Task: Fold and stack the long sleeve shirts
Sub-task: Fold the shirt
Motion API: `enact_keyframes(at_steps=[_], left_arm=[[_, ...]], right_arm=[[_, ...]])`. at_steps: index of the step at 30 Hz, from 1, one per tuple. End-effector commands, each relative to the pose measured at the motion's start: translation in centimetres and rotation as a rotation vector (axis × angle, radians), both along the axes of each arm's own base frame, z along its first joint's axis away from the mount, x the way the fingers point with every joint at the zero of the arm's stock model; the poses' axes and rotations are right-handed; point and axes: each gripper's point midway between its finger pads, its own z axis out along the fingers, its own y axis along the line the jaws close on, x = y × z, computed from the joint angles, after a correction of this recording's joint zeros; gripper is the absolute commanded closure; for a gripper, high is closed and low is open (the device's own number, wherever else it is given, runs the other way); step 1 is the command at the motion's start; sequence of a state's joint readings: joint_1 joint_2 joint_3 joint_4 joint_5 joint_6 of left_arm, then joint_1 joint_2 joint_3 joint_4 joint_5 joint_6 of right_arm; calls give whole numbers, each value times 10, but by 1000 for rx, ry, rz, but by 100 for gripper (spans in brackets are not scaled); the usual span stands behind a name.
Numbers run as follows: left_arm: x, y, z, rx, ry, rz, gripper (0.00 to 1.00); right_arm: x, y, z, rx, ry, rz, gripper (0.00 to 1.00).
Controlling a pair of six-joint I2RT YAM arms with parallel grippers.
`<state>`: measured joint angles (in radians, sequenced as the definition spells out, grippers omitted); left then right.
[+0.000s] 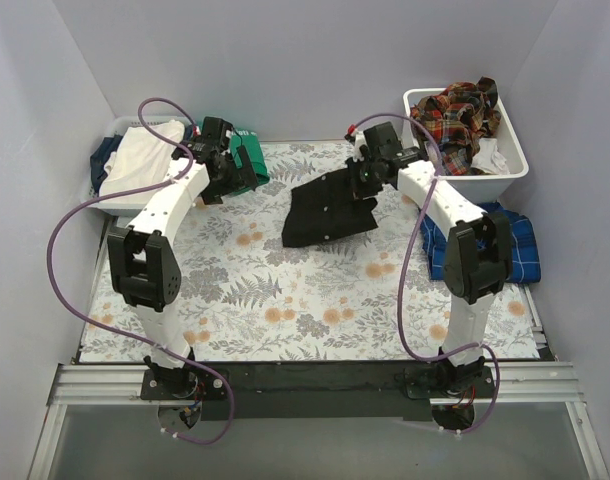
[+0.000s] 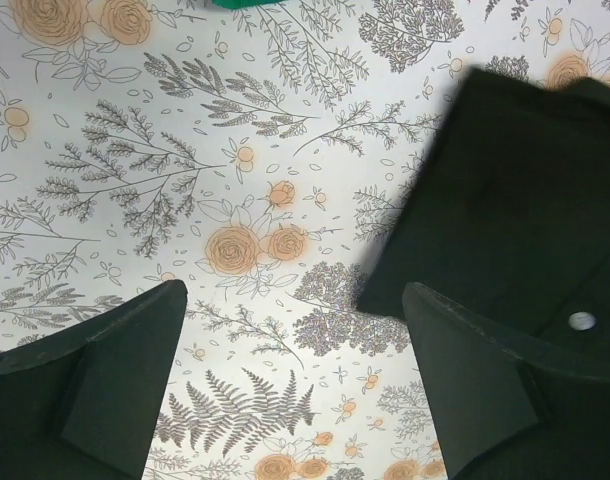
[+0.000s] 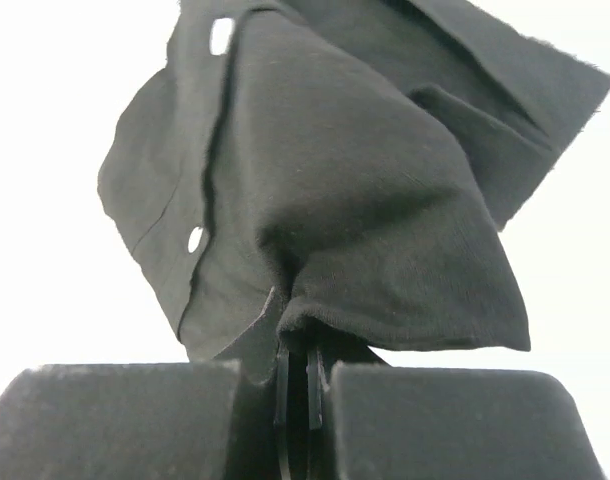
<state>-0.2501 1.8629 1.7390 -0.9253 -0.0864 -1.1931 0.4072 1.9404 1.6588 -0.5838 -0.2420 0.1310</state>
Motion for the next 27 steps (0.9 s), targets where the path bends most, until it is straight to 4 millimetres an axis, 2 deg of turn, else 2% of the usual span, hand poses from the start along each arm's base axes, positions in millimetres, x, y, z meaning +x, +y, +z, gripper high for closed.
enact_keyframes(at_steps=[1, 3, 5, 7, 8, 9, 10, 11, 12, 13, 14, 15, 17, 18, 20, 21, 23, 24, 25, 26, 27], left_arm=[[-5, 3, 28, -29, -34, -15, 9], [-5, 7, 32, -30, -45, -10, 9], [-4, 10, 34, -29, -47, -3, 9], [-4, 12, 38, -29, -56, -1, 9], [-4, 13, 39, -30, -58, -1, 9], [-4, 13, 40, -31, -60, -1, 9], [-4, 14, 40, -31, -57, 3, 9], [-5, 14, 40, -30, -54, -1, 9], [-5, 15, 41, -30, -57, 1, 9], [-6, 17, 44, -31, -62, 6, 9], [-6, 18, 45, -30, -65, 8, 9], [-7, 19, 45, -31, -65, 13, 8], [-8, 28, 50, -30, -75, 40, 8], [-8, 33, 52, -27, -80, 58, 8], [-12, 54, 58, 11, -90, 133, 8], [-15, 61, 61, 8, -99, 170, 8], [-18, 84, 63, 1, -123, 238, 8], [-21, 93, 73, 0, -151, 270, 8], [-23, 106, 75, 4, -154, 312, 8], [-26, 113, 77, 10, -158, 336, 8], [-28, 117, 80, 9, -166, 351, 8]], right_arm=[[19, -42, 75, -219, -235, -85, 99], [25, -55, 96, -305, -313, -115, 99], [24, -56, 123, -371, -395, -103, 99], [23, -62, 144, -530, -497, -109, 99], [23, -75, 155, -640, -542, -153, 99], [21, -75, 160, -708, -570, -142, 99], [14, -65, 165, -787, -609, -89, 99], [13, -71, 173, -869, -654, -127, 99], [5, -56, 175, -908, -695, -95, 99], [1, -50, 175, -965, -725, -84, 99], [-7, -57, 163, -1145, -730, -22, 99], [-12, -36, 160, -1156, -795, -14, 99], [-22, -27, 133, -1259, -796, 63, 99], [-34, -18, 102, -1288, -784, 132, 99], [-45, -4, 68, -1309, -765, 204, 99], [-57, 12, 54, -1290, -774, 241, 99], [-66, 31, 31, -1304, -768, 304, 99], [-71, 39, 26, -1297, -772, 304, 99], [-79, 56, 30, -1280, -793, 317, 99], [-83, 65, 20, -1291, -790, 340, 99], [-91, 77, 20, -1282, -809, 358, 99]])
